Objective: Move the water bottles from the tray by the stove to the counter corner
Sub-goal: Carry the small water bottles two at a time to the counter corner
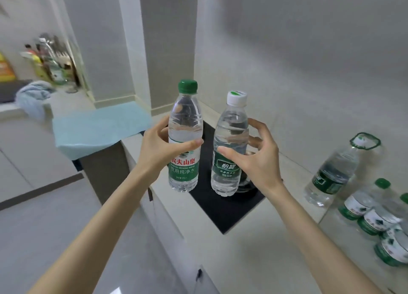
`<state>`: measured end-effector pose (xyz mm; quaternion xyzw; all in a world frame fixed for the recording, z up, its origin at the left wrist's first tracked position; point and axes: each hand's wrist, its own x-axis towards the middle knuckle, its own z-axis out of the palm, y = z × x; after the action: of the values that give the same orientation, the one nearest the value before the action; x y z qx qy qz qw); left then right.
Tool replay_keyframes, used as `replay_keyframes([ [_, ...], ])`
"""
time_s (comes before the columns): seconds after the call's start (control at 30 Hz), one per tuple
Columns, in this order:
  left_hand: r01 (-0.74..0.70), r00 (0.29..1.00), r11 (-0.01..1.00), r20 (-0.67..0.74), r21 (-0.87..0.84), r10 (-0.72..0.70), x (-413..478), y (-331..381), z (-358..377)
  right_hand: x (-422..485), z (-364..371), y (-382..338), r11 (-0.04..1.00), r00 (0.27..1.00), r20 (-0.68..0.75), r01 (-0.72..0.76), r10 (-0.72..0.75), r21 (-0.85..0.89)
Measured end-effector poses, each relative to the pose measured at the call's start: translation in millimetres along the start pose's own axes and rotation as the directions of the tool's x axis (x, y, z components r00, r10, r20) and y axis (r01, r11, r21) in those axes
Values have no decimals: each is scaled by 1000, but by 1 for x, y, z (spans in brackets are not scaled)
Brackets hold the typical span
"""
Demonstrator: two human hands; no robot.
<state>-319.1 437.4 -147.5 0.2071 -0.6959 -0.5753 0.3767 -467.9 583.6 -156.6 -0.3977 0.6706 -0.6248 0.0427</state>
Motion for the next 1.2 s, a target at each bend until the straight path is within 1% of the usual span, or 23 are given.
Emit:
replay_keyframes([
  [0.17, -13, 994, 1000, -112, 2, 13, -19, 3, -78, -5, 76, -24, 998, 990, 137, 35, -41, 42],
  [0.43, 0, 963, 997, -268, 72, 19, -54, 10, -234, -23, 224, -74, 987, 959, 265, 60, -98, 147],
  [0.63, 34, 895, 989, -444, 147, 35, -96, 17, -347, -48, 343, -111, 973, 908, 395, 51, -139, 224],
  [0.67, 40, 886, 988, -462, 146, 32, -100, 16, -357, -49, 353, -115, 972, 902, 408, 49, -142, 231],
  [0.77, 65, 832, 985, -554, 158, 34, -126, 18, -408, -62, 413, -134, 962, 848, 500, 41, -176, 269],
  [0.83, 87, 792, 983, -609, 161, 30, -140, 18, -437, -70, 449, -146, 956, 801, 564, 38, -203, 290],
  [0.9, 107, 739, 981, -673, 165, 33, -154, 18, -468, -77, 489, -157, 946, 748, 617, 45, -245, 322],
  [0.97, 126, 706, 976, -708, 178, 38, -162, 16, -492, -81, 521, -166, 935, 703, 652, 53, -284, 350],
  [1.03, 144, 657, 969, -751, 202, 59, -168, 15, -519, -84, 558, -177, 922, 654, 684, 54, -323, 384],
  [1.2, 185, 567, 952, -818, 242, 98, -166, 10, -579, -79, 639, -193, 888, 548, 732, 45, -405, 457],
])
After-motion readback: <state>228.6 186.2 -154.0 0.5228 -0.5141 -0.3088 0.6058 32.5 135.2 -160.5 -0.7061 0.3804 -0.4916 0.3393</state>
